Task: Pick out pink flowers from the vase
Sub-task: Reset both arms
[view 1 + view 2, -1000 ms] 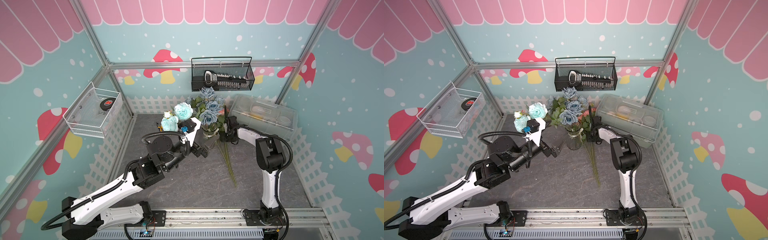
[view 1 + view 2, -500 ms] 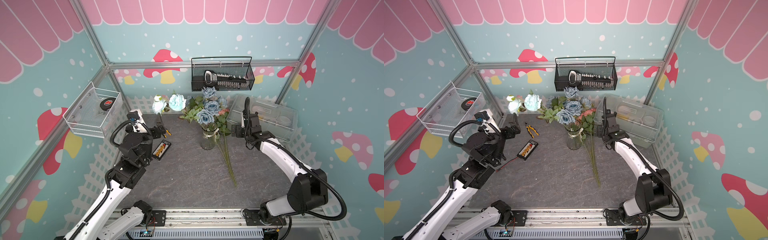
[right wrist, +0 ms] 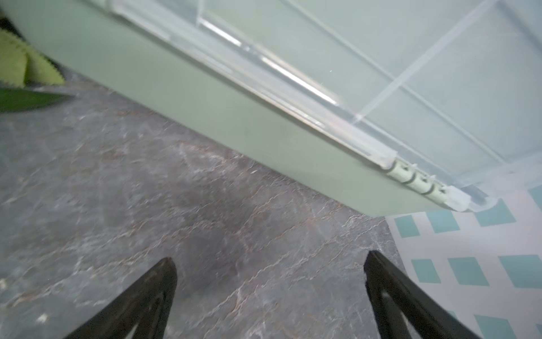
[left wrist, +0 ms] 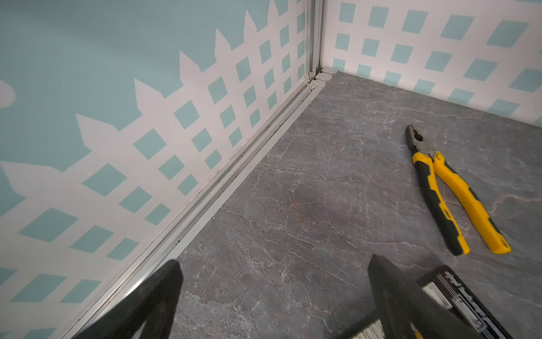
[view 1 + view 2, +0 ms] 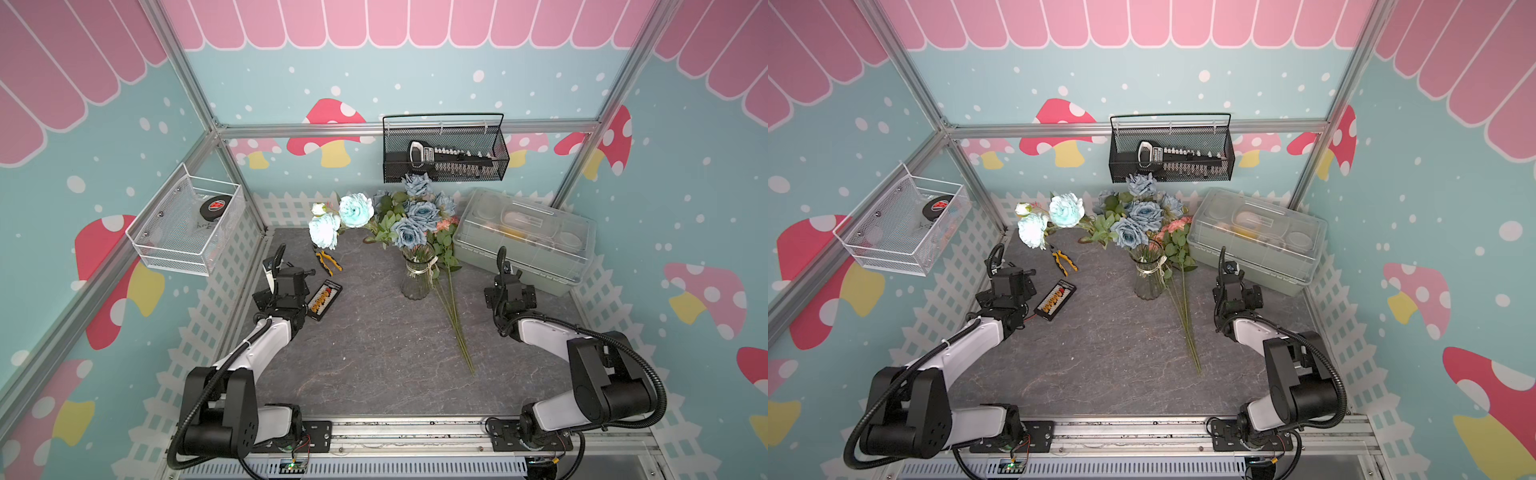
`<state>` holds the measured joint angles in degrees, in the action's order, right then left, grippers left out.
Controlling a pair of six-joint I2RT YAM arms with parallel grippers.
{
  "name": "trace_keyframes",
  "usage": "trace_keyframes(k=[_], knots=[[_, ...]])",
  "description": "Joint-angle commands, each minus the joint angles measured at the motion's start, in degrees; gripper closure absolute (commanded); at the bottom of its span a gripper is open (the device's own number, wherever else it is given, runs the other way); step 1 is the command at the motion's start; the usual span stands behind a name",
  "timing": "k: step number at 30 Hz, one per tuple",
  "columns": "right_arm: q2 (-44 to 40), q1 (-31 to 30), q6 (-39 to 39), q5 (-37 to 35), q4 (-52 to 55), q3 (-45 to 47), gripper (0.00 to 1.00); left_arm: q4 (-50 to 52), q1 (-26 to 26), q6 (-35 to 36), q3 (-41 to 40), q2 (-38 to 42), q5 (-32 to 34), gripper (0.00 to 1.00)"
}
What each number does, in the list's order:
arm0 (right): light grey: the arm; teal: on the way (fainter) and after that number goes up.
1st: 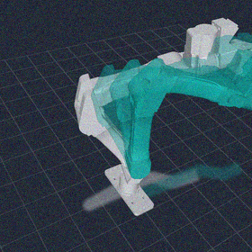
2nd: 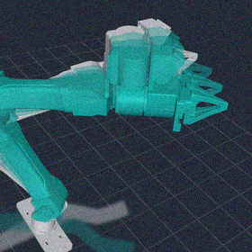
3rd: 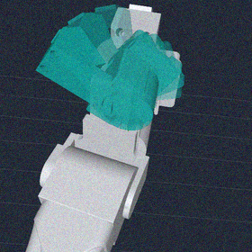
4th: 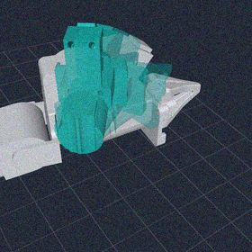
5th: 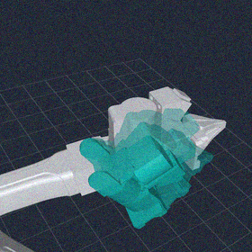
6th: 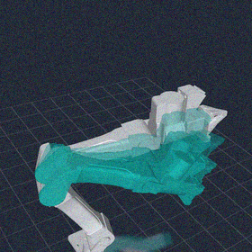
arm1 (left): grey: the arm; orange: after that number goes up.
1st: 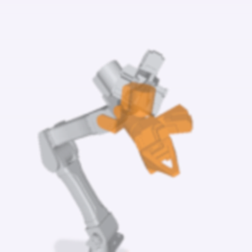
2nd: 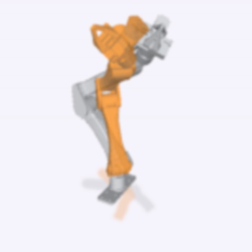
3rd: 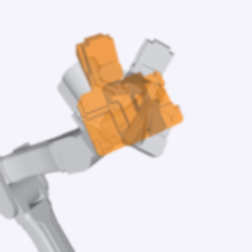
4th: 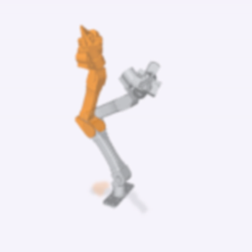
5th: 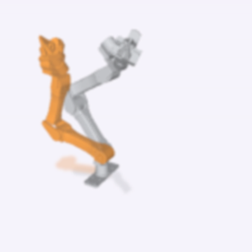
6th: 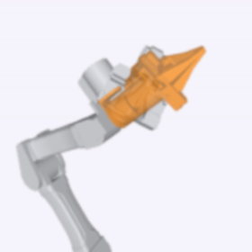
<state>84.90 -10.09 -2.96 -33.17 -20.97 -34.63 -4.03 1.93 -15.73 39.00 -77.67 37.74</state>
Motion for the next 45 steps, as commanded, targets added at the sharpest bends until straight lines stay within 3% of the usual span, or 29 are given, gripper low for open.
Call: trace_keyframes(k=[1,6,9,12,15,16,17,19,23,26,28,29,31,32,34,36,45], knots=[[-0.3,1.1,1.4,-0.9,-15.1,4.9,0.01,-14.0,0.1,-1.4,-5.3,-3.2,3.7,0.01],[0.1,5.1,-1.3,7.0,-20.5,8.7,0.01,-32.7,3.9,6.1,-12.5,-3.4,1.8,0.01],[0.4,5.7,-1.4,9.0,-21.4,9.3,0.01,-41.4,6.1,10.9,-13.5,-8.1,2.1,0.01],[-0.1,7.1,-1.8,12.5,-24.8,11.6,0.01,-33.6,7.5,14.2,-7.2,-11.4,-0.8,0.01],[3.3,7.1,-0.4,12.9,-36.6,15.9,0.01,-24.5,7.1,13.3,-1.5,-13.8,-1.0,0.01],[2.3,7.0,-0.9,13.0,-35.7,16.0,0.01,-21.1,7.1,12.5,0.1,-14.2,-1.3,0.01],[1.4,7.2,-1.8,12.7,-32.4,15.4,0.02,-21.6,7.0,13.0,0.2,-14.7,-1.1,0.01],[2.8,7.1,-1.3,11.8,-35.6,15.6,0.01,-22.4,7.1,12.7,-0.9,-13.8,-1.1,0.01],[2.2,7.1,-1.7,11.3,-33.6,15.2,0.01,-38.1,7.0,12.2,-11.7,-9.1,-0.7,0.01],[2.6,7.1,-1.3,11.5,-35.1,15.5,0.01,-43.3,3.4,11.7,-16.1,-7.9,-14.0,0.01],[1.9,7.2,-1.7,11.5,-33.0,15.1,0.01,-51.4,2.8,13.6,-17.6,-12.3,-16.6,0.01],[2.4,7.0,-1.4,11.5,-34.3,15.4,0.01,-43.4,2.7,11.9,-16.2,-9.0,-17.6,0.01],[2.4,7.0,-1.4,11.4,-34.2,15.3,0.01,-51.2,2.9,13.7,-17.6,-11.9,-17.1,0.01],[2.2,6.9,-1.3,11.3,-33.4,15.1,0.01,-45.5,3.2,12.5,-16.7,-9.6,-16.8,0.01],[2.6,6.9,-1.2,11.4,-33.8,15.0,0.01,-50.1,2.7,13.5,-17.4,-11.4,-17.5,0.01],[2.8,6.9,-1.1,11.4,-33.6,14.7,0.01,-44.7,2.5,12.3,-16.4,-9.4,-18.2,0.01],[2.6,6.9,-1.2,11.4,-33.8,15.1,0.01,-47.5,1.8,12.5,-16.8,-10.5,-19.1,0.01]])
